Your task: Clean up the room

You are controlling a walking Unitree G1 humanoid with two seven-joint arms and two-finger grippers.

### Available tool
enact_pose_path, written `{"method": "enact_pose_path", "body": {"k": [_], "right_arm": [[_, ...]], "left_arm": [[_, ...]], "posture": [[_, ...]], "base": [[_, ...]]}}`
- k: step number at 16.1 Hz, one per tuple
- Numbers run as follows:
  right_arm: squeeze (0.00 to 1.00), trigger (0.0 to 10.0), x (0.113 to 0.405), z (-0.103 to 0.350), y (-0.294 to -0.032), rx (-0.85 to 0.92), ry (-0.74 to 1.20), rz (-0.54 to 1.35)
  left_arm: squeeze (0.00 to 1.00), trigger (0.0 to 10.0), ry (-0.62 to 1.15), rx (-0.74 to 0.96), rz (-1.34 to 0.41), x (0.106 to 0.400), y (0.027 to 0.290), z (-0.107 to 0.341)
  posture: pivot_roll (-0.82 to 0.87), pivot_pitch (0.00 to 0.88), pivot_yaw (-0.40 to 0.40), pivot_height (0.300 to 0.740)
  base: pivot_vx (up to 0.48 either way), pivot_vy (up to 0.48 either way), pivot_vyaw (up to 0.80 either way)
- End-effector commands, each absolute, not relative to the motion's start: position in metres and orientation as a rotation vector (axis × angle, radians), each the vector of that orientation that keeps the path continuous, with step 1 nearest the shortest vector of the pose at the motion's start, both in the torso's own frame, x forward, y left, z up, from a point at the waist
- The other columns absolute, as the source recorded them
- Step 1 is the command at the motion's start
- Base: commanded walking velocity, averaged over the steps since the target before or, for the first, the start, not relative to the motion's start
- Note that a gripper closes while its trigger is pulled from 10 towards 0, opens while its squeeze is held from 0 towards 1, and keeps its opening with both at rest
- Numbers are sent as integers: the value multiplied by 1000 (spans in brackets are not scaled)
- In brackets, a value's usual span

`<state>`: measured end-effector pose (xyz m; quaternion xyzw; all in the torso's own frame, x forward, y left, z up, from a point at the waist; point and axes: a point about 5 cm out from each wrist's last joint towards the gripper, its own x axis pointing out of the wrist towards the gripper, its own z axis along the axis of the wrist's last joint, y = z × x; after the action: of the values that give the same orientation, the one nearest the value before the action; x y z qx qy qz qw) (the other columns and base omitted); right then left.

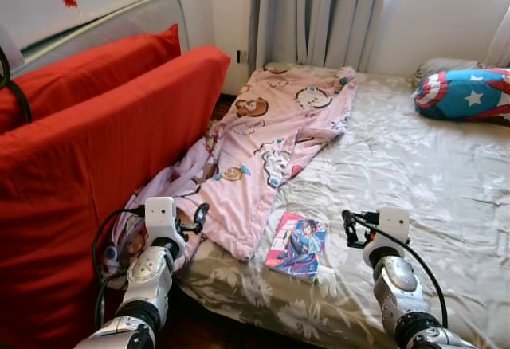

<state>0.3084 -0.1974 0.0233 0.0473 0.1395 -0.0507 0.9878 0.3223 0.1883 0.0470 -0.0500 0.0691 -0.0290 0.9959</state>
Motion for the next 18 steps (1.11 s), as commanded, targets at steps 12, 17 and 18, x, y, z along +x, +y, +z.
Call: {"method": "enact_pose_path", "body": {"k": [12, 17, 18], "right_arm": [[0, 10000, 307, 21, -196, 103, 289, -91], [0, 10000, 312, 25, -193, 93, 286, -75], [0, 10000, 315, 29, -193, 92, 274, -70]], "left_arm": [[0, 10000, 171, -103, -95, 321, 182, 43], [0, 10000, 203, -100, -109, 319, 178, 38], [0, 10000, 211, -103, -106, 317, 178, 35]], "posture": [[29, 0, -18, 645], [21, 0, -11, 645], [13, 0, -6, 645]], "base": [[0, 0, 0], [0, 0, 0], [0, 0, 0]]}}
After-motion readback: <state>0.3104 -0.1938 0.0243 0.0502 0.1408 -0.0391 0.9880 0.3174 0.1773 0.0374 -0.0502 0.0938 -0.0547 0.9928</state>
